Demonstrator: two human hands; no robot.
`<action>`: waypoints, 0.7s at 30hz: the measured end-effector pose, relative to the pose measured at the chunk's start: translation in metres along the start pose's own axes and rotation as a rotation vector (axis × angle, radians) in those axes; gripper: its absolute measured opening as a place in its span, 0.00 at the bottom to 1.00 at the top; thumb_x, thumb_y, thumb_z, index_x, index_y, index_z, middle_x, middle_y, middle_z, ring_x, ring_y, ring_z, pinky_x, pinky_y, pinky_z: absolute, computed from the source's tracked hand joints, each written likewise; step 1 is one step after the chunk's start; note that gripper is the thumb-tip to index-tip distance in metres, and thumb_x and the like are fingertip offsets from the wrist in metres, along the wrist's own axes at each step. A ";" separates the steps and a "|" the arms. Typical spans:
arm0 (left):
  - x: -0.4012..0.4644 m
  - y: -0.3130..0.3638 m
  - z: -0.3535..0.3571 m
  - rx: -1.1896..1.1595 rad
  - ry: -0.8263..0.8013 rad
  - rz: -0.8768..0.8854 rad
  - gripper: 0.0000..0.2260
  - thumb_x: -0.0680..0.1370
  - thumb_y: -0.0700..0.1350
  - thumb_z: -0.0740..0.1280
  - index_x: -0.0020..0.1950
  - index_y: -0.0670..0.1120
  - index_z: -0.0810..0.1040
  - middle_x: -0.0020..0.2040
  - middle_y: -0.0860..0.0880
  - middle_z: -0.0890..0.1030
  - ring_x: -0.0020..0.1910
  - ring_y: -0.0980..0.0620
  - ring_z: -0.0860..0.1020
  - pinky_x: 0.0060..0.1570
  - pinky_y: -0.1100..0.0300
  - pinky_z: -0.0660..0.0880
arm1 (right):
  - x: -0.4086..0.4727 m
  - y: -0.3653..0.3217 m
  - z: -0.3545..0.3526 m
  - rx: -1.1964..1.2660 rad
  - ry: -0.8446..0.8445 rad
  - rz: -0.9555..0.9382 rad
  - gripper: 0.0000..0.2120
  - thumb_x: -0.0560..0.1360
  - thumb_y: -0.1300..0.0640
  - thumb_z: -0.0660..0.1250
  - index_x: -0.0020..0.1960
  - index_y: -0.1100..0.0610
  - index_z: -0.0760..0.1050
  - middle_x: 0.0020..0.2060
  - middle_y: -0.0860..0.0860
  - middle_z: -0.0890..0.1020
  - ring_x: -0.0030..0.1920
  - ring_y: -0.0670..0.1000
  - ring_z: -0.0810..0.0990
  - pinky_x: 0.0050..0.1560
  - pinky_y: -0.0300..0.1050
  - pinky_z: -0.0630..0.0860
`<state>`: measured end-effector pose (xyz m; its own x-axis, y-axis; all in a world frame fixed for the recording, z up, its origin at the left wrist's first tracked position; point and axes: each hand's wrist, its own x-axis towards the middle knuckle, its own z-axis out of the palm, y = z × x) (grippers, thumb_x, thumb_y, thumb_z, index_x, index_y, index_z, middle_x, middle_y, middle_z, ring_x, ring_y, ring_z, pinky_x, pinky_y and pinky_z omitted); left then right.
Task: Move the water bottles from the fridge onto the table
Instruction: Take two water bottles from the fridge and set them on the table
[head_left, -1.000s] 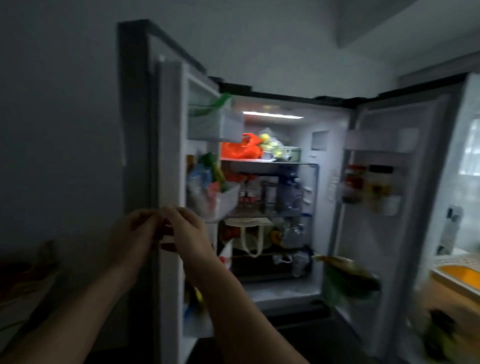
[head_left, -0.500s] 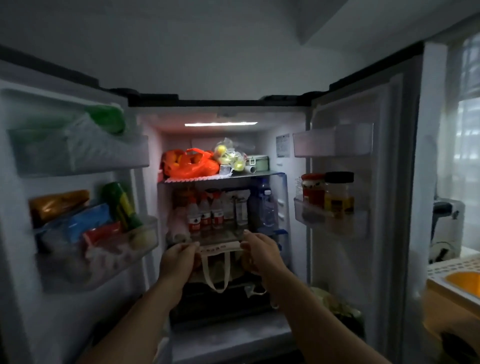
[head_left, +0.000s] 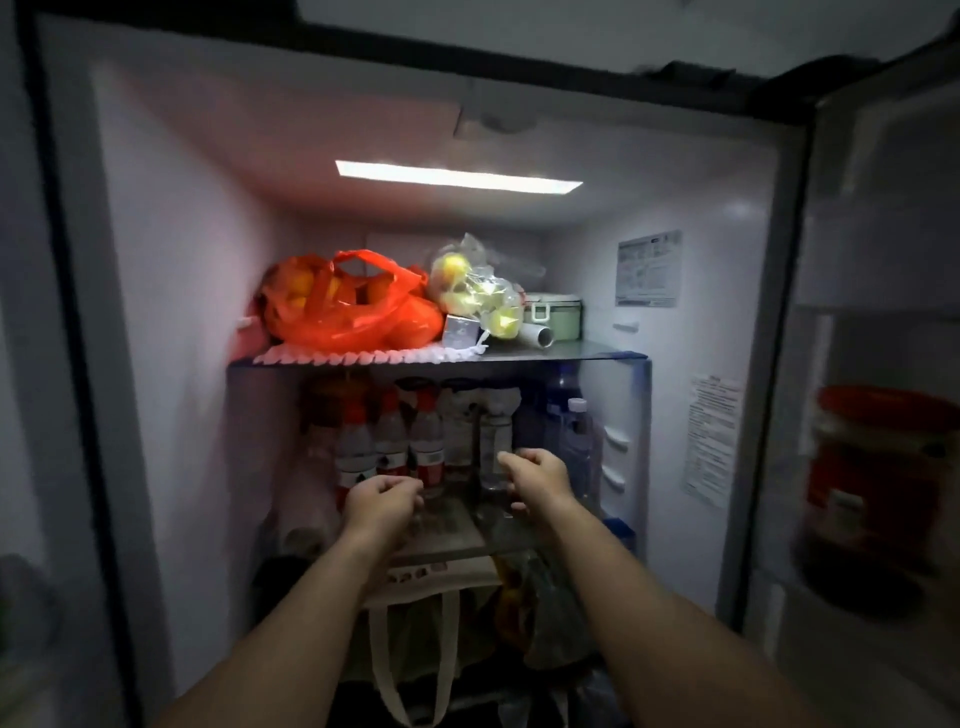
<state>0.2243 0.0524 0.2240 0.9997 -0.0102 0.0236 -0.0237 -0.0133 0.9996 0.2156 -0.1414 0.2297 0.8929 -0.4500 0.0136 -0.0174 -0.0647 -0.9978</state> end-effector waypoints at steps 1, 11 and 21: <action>0.014 0.001 0.002 0.003 0.014 -0.008 0.06 0.77 0.44 0.67 0.43 0.45 0.81 0.37 0.47 0.81 0.33 0.50 0.77 0.29 0.61 0.71 | 0.022 -0.001 0.008 0.009 0.011 0.020 0.20 0.76 0.54 0.71 0.65 0.56 0.72 0.50 0.54 0.80 0.47 0.53 0.81 0.48 0.49 0.80; 0.093 -0.015 0.042 -0.071 0.123 -0.040 0.08 0.77 0.33 0.66 0.39 0.40 0.78 0.35 0.46 0.77 0.42 0.45 0.75 0.39 0.65 0.73 | 0.187 0.010 0.053 -0.409 0.111 -0.108 0.16 0.73 0.55 0.73 0.56 0.61 0.77 0.56 0.59 0.83 0.55 0.58 0.82 0.46 0.40 0.79; 0.113 -0.038 0.097 0.285 -0.082 0.170 0.28 0.65 0.41 0.77 0.60 0.52 0.69 0.48 0.57 0.76 0.43 0.60 0.75 0.32 0.74 0.70 | 0.166 0.015 0.029 -0.179 -0.406 -0.127 0.17 0.67 0.55 0.80 0.54 0.55 0.83 0.50 0.54 0.87 0.42 0.43 0.85 0.42 0.36 0.80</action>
<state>0.3377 -0.0449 0.1877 0.9773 -0.1167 0.1770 -0.2036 -0.2831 0.9372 0.3765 -0.1912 0.2147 0.9963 -0.0457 0.0728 0.0581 -0.2661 -0.9622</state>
